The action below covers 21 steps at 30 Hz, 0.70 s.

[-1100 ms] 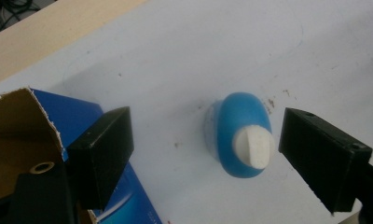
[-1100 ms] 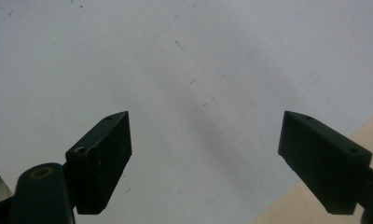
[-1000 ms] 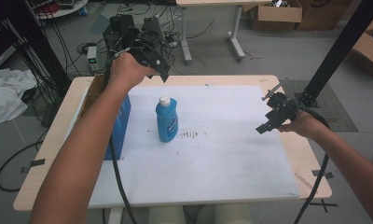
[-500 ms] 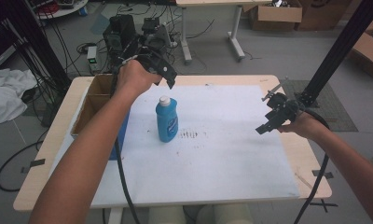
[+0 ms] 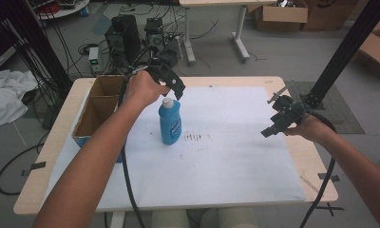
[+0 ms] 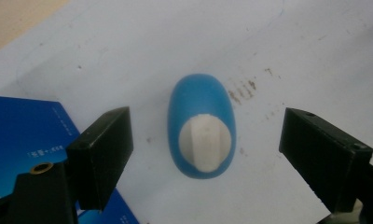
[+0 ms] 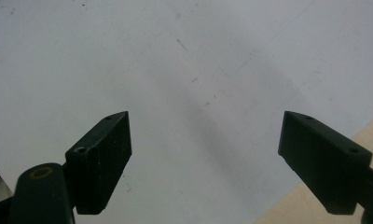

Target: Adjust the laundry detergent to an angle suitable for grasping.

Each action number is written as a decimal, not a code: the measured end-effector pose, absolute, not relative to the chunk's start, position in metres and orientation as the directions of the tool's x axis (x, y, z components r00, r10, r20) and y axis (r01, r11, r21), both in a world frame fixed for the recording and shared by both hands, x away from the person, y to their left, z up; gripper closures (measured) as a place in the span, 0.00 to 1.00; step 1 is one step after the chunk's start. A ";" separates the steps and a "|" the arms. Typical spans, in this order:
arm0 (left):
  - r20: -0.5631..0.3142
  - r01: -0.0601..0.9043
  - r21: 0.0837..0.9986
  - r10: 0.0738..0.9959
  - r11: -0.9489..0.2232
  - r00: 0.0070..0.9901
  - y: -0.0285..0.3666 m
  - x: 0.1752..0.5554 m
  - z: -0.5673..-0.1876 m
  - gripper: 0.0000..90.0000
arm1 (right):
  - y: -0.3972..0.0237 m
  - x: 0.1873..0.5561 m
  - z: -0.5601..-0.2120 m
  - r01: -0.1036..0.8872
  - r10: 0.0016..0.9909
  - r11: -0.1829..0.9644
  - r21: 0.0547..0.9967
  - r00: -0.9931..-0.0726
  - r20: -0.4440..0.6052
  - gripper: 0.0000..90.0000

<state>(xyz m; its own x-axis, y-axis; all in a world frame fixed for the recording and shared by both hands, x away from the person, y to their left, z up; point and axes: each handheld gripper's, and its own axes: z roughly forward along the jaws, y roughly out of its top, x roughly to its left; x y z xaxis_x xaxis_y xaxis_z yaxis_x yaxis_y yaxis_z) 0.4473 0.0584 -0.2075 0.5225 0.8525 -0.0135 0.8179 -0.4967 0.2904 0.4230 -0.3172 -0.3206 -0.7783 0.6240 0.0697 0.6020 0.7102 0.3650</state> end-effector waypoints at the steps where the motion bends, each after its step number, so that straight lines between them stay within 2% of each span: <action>1: -0.014 0.818 0.290 0.853 -0.497 0.523 0.058 0.447 -0.207 0.20 | -0.317 0.423 -0.321 0.602 0.624 0.710 0.365 -0.778 0.070 0.19; 21: -0.027 0.809 0.263 0.834 -0.526 0.551 0.053 0.450 -0.242 0.20 | -0.315 0.424 -0.322 0.600 0.621 0.714 0.361 -0.781 0.068 0.19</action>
